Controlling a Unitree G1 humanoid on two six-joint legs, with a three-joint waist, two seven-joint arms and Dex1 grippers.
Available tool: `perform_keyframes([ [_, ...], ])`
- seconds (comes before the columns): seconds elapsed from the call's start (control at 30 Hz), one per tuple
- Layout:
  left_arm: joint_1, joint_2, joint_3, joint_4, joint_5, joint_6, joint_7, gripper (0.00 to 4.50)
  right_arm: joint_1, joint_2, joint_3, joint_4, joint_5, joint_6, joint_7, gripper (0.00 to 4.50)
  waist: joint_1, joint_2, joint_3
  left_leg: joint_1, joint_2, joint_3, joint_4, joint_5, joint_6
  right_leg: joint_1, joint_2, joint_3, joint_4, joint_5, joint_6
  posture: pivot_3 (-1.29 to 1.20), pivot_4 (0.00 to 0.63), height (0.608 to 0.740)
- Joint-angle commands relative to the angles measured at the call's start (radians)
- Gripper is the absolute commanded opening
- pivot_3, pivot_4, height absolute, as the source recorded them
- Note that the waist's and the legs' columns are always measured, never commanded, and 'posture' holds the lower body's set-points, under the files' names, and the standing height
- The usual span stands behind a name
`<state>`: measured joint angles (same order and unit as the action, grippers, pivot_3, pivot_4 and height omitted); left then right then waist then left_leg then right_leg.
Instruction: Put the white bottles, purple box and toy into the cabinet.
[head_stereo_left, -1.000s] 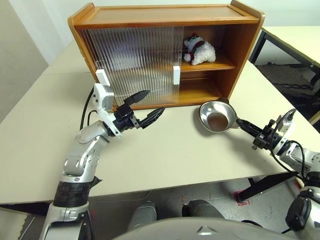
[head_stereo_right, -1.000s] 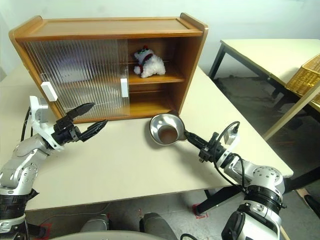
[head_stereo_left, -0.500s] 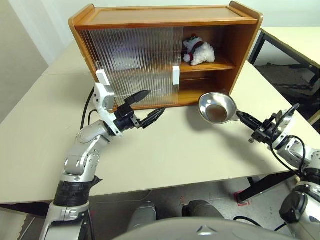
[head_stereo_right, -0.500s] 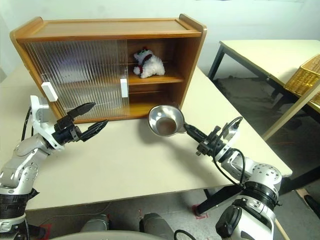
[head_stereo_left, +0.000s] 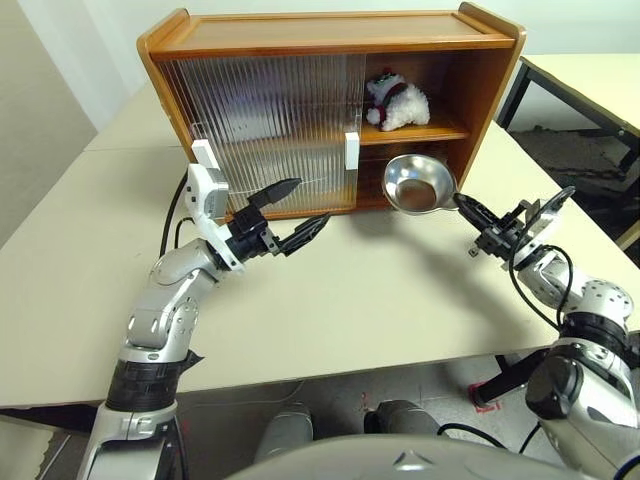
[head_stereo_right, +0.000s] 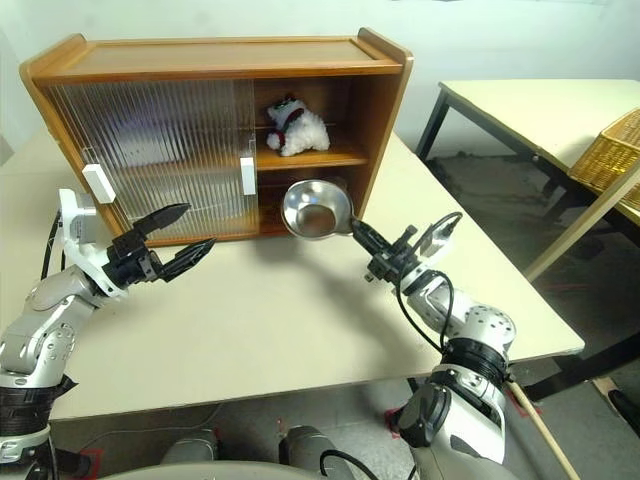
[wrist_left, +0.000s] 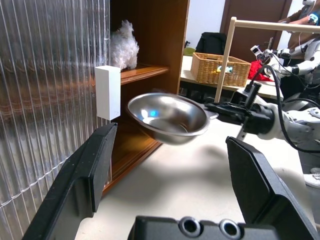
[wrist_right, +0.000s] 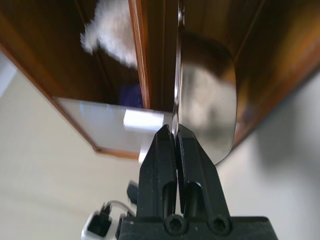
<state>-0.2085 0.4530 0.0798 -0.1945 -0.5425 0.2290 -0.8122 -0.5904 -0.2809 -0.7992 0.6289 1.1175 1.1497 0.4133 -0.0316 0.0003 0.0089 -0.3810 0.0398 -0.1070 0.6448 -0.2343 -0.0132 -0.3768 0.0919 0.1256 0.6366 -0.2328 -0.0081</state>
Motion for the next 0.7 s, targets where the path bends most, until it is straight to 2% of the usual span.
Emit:
perform_keyframes([
  [0.03,0.011,0.009,0.008,-0.013,0.004,0.005,0.002,4.50,-0.036,0.010,0.025,0.053,-0.028,-0.073,0.007,0.03,0.000,0.000,0.000,0.000,0.000,0.000,0.000,0.000,0.000,0.000,0.000,0.000,0.000,0.000,0.000,-0.03,0.001,0.740],
  [0.2,0.020,0.020,0.019,-0.028,-0.001,0.014,0.007,4.50,-0.149,0.060,0.069,0.227,-0.112,-0.277,0.041,0.03,-0.002,0.001,0.000,0.000,0.001,-0.001,0.000,0.000,0.000,-0.003,0.000,-0.001,0.001,0.002,-0.001,-0.02,0.000,0.740],
  [0.43,0.020,0.029,0.025,-0.028,-0.003,0.015,0.008,4.50,-0.238,0.089,0.084,0.370,-0.172,-0.446,0.058,0.03,0.006,0.001,-0.001,-0.001,0.003,-0.004,-0.001,0.000,0.001,-0.004,-0.001,-0.001,0.004,0.003,-0.003,-0.01,0.000,0.740],
  [0.5,0.021,0.031,0.027,-0.028,-0.002,0.014,0.008,4.50,-0.262,0.100,0.079,0.411,-0.187,-0.509,0.047,0.03,0.006,0.001,-0.001,-0.001,0.004,-0.005,-0.001,0.000,0.001,-0.005,-0.001,-0.001,0.004,0.006,-0.009,0.00,0.000,0.740],
  [0.7,0.026,0.033,0.031,-0.035,-0.004,0.014,0.011,4.50,-0.312,0.100,0.056,0.515,-0.210,-0.642,0.021,0.03,0.006,0.001,-0.001,-0.002,0.004,-0.008,-0.001,0.000,0.001,-0.006,-0.002,-0.001,0.005,0.005,-0.012,0.01,0.000,0.740],
])
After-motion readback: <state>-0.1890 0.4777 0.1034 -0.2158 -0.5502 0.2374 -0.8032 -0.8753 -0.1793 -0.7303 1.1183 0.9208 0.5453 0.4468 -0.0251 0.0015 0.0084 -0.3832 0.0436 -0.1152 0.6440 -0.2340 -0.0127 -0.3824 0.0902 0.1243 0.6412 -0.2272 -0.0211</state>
